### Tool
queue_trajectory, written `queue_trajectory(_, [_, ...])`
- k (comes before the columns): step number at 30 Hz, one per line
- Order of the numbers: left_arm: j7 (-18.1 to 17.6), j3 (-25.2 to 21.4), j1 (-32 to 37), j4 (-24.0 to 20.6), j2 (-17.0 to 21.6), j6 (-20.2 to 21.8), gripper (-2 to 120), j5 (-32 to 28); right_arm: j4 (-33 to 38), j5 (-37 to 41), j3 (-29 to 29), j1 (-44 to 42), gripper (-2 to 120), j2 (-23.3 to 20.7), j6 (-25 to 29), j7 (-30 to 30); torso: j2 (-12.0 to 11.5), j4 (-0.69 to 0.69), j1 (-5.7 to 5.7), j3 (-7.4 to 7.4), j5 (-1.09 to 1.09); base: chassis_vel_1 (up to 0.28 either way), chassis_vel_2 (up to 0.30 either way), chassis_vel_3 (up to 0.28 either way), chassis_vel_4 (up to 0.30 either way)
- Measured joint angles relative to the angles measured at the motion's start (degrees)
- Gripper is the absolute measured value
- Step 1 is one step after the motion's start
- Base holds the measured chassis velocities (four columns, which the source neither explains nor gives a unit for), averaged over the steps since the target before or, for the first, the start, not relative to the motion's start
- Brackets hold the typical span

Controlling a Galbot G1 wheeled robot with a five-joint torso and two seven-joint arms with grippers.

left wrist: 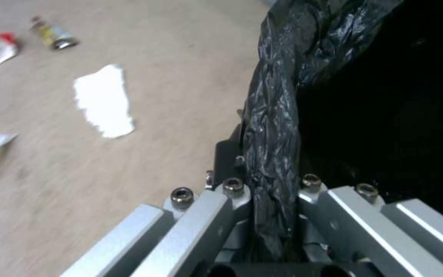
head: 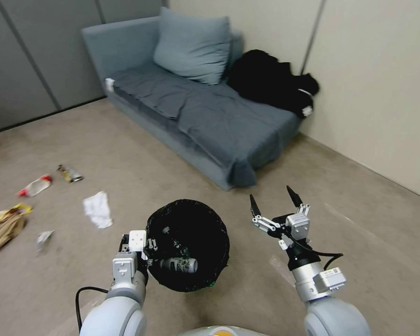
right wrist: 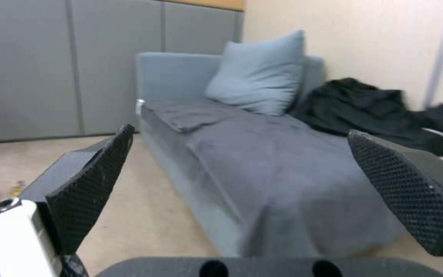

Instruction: Pick up the trash bin, then pick up the garbage from the floor and place it into the trash bin.

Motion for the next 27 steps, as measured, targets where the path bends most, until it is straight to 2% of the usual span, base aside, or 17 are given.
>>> queue_trajectory(4, [0.01,0.16,0.29,0.0,-0.01,0.0,1,0.29,0.27,-0.5,-0.37,0.09,100,0.15,-0.01,1.71,0.0,-0.01,0.0,0.0,0.0,0.112,0.127,0.134,0.116])
queue_trajectory(27, [0.1,-0.02,0.16,-0.34,0.33,0.35,1,0.37,0.17,-0.07,-0.95,0.68,100,-0.46,-0.57,1.01,0.0,0.0,0.01,0.0,0.0,0.128,0.126,0.128,0.128])
